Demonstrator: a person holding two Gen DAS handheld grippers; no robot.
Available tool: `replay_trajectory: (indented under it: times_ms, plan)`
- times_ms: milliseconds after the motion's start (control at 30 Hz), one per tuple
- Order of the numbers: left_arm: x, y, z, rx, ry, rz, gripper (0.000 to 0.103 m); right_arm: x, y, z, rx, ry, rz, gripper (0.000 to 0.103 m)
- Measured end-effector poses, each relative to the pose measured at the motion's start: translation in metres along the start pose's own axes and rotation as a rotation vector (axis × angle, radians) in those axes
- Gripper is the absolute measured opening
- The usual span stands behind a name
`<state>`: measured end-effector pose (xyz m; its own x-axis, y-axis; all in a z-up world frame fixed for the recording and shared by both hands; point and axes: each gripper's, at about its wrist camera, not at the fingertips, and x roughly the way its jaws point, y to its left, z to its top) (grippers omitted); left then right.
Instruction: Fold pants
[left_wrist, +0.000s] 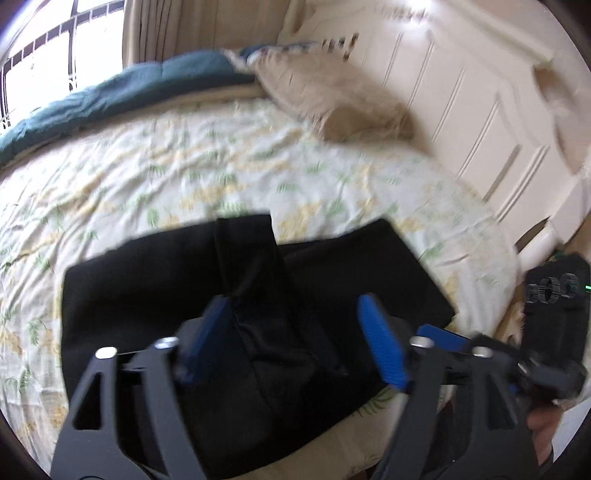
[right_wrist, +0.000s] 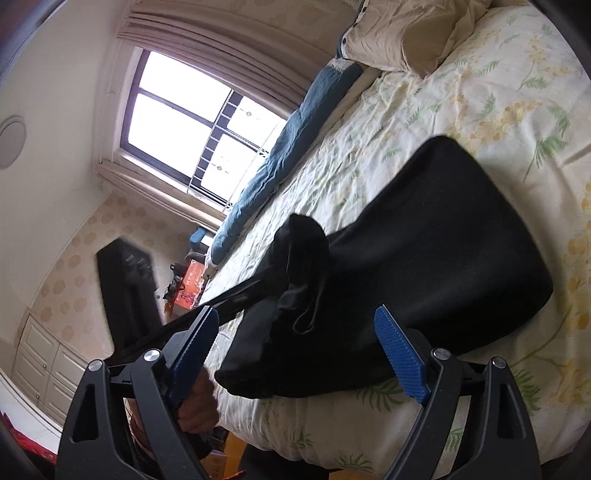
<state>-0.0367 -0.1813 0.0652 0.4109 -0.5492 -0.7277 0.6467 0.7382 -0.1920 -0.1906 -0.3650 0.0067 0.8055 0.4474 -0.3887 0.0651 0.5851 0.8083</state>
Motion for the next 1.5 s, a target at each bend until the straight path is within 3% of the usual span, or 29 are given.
replay_trajectory:
  times_ms: [67,100,233,500,700,733,867,900,1067,1267,1500]
  plan:
    - [-0.022,0.014,0.001,-0.031,-0.065,0.011,0.084,-0.002,0.005,0.006,-0.022,-0.006,-0.003,0.085]
    - [-0.033,0.026,0.0,-0.056,-0.098,0.022,0.09,-0.001,0.006,0.01,-0.028,0.0,0.0,0.085]
    - [-0.057,0.076,-0.006,-0.164,-0.157,0.097,0.094,0.018,0.004,0.03,-0.016,0.036,0.042,0.085]
    - [-0.071,0.194,-0.065,-0.466,-0.093,0.23,0.095,0.098,-0.003,0.048,0.022,0.214,0.068,0.085]
    - [-0.072,0.222,-0.102,-0.535,-0.055,0.239,0.095,0.137,0.008,0.037,-0.015,0.355,0.093,0.085]
    - [-0.071,0.223,-0.105,-0.541,-0.052,0.231,0.095,0.142,0.011,0.035,-0.034,0.373,0.075,0.08]
    - [-0.067,0.224,-0.113,-0.563,-0.042,0.197,0.095,0.162,0.011,0.023,-0.047,0.465,0.004,0.021]
    - [-0.065,0.223,-0.114,-0.567,-0.037,0.185,0.095,0.166,0.011,0.02,-0.056,0.477,-0.011,0.019]
    - [-0.058,0.213,-0.113,-0.537,-0.02,0.162,0.095,0.155,0.032,0.026,-0.118,0.442,-0.002,0.013]
    - [-0.056,0.202,-0.104,-0.515,-0.021,0.129,0.095,0.107,0.065,0.06,-0.206,0.338,0.044,0.012]
    - [-0.045,0.182,-0.091,-0.501,-0.011,0.073,0.095,0.049,0.043,0.09,-0.217,0.248,-0.028,0.012]
